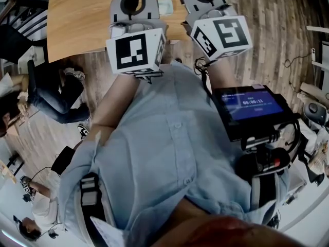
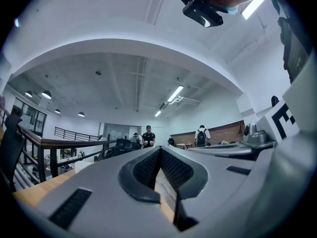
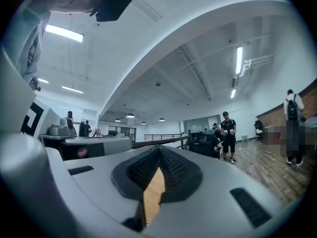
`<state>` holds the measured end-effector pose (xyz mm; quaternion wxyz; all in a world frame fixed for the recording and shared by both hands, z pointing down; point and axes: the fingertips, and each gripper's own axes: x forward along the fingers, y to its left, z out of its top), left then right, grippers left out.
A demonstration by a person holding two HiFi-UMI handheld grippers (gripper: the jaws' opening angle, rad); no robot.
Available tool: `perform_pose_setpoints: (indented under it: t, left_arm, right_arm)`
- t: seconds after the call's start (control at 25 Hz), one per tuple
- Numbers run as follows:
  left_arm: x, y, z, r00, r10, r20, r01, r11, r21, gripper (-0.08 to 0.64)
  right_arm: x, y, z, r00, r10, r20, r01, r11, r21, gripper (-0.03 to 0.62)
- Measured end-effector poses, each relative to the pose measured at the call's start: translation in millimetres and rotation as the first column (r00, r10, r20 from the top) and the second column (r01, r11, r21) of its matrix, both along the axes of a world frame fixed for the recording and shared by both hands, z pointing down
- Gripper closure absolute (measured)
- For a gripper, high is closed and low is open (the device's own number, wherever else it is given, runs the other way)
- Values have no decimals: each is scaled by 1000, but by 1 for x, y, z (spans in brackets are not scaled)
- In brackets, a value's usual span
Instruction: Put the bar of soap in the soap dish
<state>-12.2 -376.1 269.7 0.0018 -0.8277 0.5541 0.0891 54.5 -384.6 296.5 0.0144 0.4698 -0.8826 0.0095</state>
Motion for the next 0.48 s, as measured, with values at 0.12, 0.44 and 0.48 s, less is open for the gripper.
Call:
perform_pose_setpoints:
  t: [0.12, 0.44, 0.48]
  left_arm:
    - [0, 0, 0, 1000, 1, 1, -1, 1000, 1, 555]
    - [1, 0, -1, 1000, 3, 2, -3, 1000, -5, 554]
    - [1, 0, -1, 1000, 3, 1, -3, 1000, -3, 555]
  right_arm:
    - [1, 0, -2, 1000, 2, 3, -2, 1000, 2, 586]
    - [0, 0, -3, 1000, 0, 7, 0, 1000, 6, 586]
    - [0, 0, -3, 1000, 0, 6, 0, 1000, 6, 586]
